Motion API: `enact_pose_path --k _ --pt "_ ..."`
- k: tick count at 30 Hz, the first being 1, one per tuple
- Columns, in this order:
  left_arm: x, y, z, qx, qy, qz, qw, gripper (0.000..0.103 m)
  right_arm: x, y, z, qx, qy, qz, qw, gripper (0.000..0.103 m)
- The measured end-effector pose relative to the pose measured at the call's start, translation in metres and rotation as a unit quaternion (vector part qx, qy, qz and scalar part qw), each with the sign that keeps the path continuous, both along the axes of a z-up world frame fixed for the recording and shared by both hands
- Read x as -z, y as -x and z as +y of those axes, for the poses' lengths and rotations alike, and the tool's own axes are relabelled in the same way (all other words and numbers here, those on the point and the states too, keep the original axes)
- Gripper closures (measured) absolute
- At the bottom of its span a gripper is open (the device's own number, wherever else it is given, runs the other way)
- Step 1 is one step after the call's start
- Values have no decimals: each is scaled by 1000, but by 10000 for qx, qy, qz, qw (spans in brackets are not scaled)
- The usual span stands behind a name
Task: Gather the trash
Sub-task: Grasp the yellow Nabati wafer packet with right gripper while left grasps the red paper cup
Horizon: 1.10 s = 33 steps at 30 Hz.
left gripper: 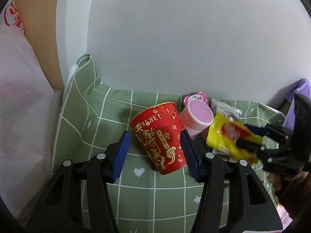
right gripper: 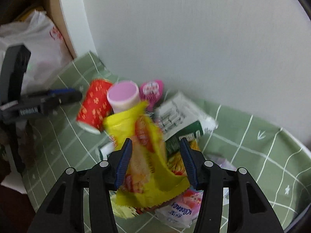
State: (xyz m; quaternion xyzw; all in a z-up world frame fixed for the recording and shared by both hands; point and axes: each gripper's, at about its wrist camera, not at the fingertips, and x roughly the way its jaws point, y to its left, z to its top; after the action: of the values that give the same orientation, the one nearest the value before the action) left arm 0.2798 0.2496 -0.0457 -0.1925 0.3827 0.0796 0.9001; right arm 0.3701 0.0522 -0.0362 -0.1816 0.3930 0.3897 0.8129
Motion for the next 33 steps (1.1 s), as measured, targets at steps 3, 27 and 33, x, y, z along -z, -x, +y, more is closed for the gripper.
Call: enact_pose_path --k 3,27,33 --pt "4 -5 4 12 124 8 9999 52 3 4 -6 111 80 -12 9999 84" --pt "13 -31 -6 134 596 445 9971 45 -13 41 -128 1845 -562 -114 9812 94" --pt "11 -25 -15 276 694 520 9959 48 -11 52 -141 1961 -638 -92 9785 94"
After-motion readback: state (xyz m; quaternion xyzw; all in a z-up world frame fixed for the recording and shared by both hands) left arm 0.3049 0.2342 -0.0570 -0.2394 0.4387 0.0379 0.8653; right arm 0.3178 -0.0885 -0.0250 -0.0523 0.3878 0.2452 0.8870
